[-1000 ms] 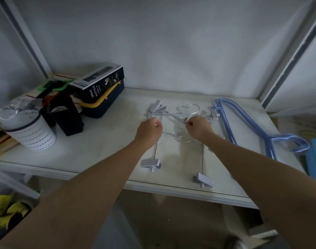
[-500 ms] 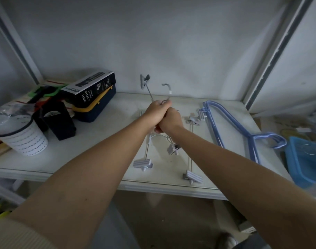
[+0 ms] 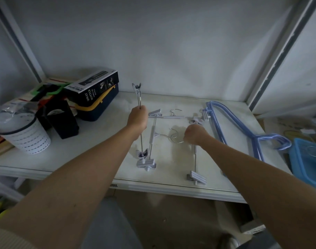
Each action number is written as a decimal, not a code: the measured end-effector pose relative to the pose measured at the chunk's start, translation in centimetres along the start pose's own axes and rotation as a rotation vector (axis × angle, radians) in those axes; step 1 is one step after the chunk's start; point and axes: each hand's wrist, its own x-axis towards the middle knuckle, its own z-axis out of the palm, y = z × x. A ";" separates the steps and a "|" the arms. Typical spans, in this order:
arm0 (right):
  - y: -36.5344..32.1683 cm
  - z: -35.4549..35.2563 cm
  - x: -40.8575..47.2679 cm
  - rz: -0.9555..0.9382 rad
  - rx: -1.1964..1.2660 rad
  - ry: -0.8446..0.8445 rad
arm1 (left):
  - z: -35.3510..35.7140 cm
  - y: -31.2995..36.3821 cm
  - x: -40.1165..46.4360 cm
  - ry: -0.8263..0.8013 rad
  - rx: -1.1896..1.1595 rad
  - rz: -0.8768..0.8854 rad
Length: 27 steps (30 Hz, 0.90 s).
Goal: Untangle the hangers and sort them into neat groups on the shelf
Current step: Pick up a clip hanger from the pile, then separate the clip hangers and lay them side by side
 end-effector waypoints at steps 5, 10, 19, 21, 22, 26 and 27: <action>0.9 1.1 -0.7 -0.027 -0.177 0.009 | 0.3 -1.0 0.1 -0.028 0.008 -0.008; 2.0 2.2 -0.3 -0.044 -0.120 0.061 | 0.6 -1.4 0.1 -0.030 0.011 -0.002; 1.5 2.8 -1.0 -0.012 0.222 0.180 | 0.3 -1.8 0.2 -0.034 0.043 0.002; 1.1 2.9 -1.1 0.018 0.298 0.181 | 0.2 -1.9 0.2 -0.034 0.040 -0.001; 0.9 2.9 -1.0 0.025 0.334 0.186 | 0.2 -1.9 0.2 -0.032 0.040 -0.004; 0.3 2.7 -1.1 0.070 0.475 0.198 | 0.2 -2.1 0.0 -0.033 0.046 -0.011; 0.1 2.5 -1.2 0.070 0.481 0.191 | 0.2 -2.1 0.1 -0.034 0.046 -0.010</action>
